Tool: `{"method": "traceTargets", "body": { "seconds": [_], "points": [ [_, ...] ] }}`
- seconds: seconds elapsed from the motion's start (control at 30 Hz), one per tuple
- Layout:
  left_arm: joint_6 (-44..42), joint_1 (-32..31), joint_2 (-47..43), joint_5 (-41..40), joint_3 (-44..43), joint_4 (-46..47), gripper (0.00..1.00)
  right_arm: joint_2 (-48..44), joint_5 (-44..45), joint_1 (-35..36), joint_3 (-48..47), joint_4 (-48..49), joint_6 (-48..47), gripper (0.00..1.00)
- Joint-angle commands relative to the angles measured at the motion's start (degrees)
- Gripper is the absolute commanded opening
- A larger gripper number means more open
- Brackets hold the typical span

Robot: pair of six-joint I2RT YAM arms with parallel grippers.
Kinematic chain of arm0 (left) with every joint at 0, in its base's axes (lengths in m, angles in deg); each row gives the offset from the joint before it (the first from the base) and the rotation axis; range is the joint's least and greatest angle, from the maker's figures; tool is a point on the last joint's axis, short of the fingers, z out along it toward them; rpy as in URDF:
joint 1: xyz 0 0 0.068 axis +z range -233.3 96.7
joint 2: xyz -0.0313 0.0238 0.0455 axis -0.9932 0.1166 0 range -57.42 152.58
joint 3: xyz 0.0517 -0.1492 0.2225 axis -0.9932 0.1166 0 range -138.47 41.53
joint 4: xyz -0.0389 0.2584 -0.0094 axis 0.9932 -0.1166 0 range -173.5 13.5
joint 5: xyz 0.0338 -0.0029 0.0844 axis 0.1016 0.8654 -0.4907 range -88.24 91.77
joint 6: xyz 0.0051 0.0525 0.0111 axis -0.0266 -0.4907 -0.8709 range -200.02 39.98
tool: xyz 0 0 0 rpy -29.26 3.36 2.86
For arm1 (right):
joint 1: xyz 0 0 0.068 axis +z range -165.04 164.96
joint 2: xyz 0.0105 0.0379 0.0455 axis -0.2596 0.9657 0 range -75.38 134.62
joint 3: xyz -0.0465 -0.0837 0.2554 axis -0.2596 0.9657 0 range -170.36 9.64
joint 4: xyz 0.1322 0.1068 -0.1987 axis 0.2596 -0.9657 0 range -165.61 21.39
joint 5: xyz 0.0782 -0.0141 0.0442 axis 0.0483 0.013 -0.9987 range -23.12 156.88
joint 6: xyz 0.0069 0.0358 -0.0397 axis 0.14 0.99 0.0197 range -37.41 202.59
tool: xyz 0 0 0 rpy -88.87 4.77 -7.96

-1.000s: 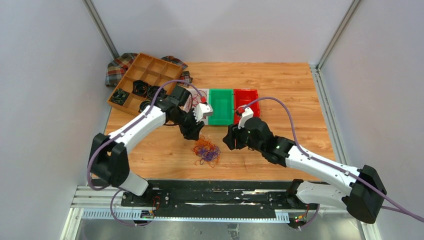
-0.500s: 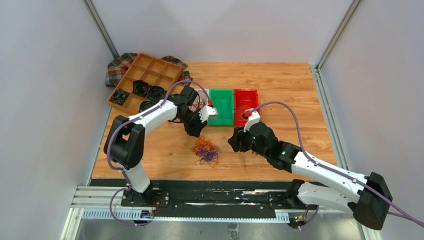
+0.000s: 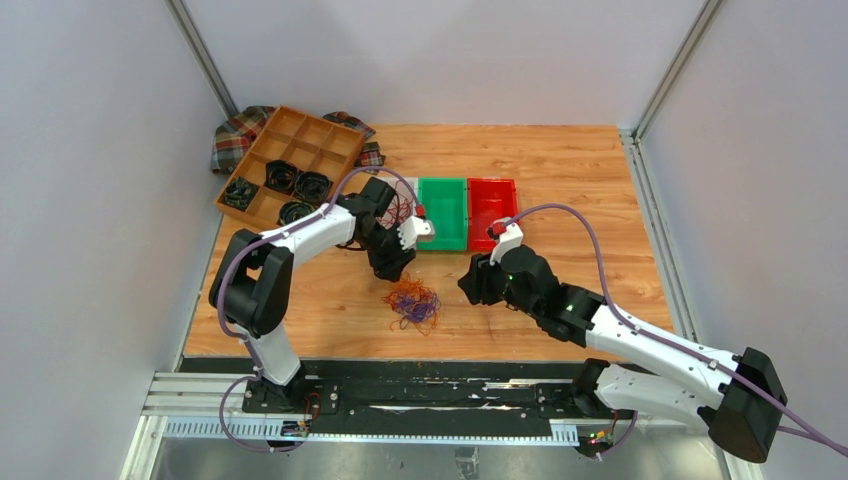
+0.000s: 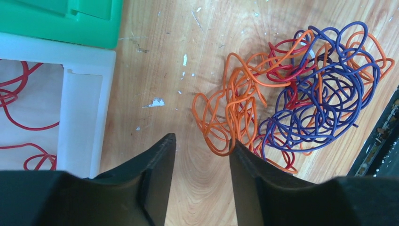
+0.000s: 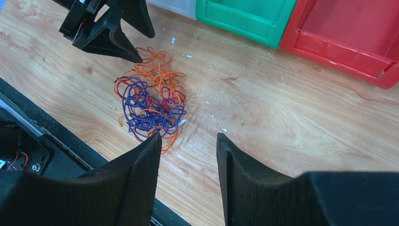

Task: Untangle the cables
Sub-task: Untie the cable.

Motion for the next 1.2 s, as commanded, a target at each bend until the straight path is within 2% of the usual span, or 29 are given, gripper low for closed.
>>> {"method": "traceTargets", "body": {
  "seconds": [0.0,0.17,0.27,0.4,0.47,0.57,0.73,0.87,1.0,1.17],
  "points": [
    [1.6,-0.4,-1.6,0.8,-0.8,1.8,0.52,-1.1,1.0,1.0,0.3,-0.6,0.6,0.47],
    [0.4,-0.4,-0.9,0.3,-1.9,2.2,0.53,-1.2,0.8,1.0,0.4,-0.7,0.6,0.45],
    [1.1,-0.5,1.0,1.4,-3.3,2.3,0.48,-0.9,0.7,1.1,0.2,-0.7,0.6,0.45],
    [1.4,-0.6,1.5,2.6,-3.9,2.3,0.36,-1.1,0.7,1.1,0.3,-0.9,0.6,0.44],
    [1.1,-0.7,1.3,2.9,-3.6,2.2,0.26,-1.3,0.8,1.1,0.4,-1.0,0.6,0.44],
    [0.8,-0.9,1.0,3.5,-3.0,2.2,0.15,-1.1,0.8,1.1,0.4,-0.9,0.6,0.43],
    [3.6,-1.0,0.3,5.9,-2.5,2.2,0.01,-1.0,0.7,1.1,0.3,-0.9,0.4,0.41],
    [7.7,-0.9,-2.5,7.4,-3.1,1.7,0.01,-1.4,0.5,1.1,0.5,-1.0,0.4,0.39],
    [10.8,-1.0,-6.8,9.0,-5.9,-3.1,0.01,-1.7,0.3,1.1,0.0,-0.8,-0.1,0.39],
    [14.9,-1.4,-14.1,9.5,-6.5,-5.9,0.01,-0.5,-1.5,1.2,-1.2,1.9,-1.0,0.51]
  ]
}}
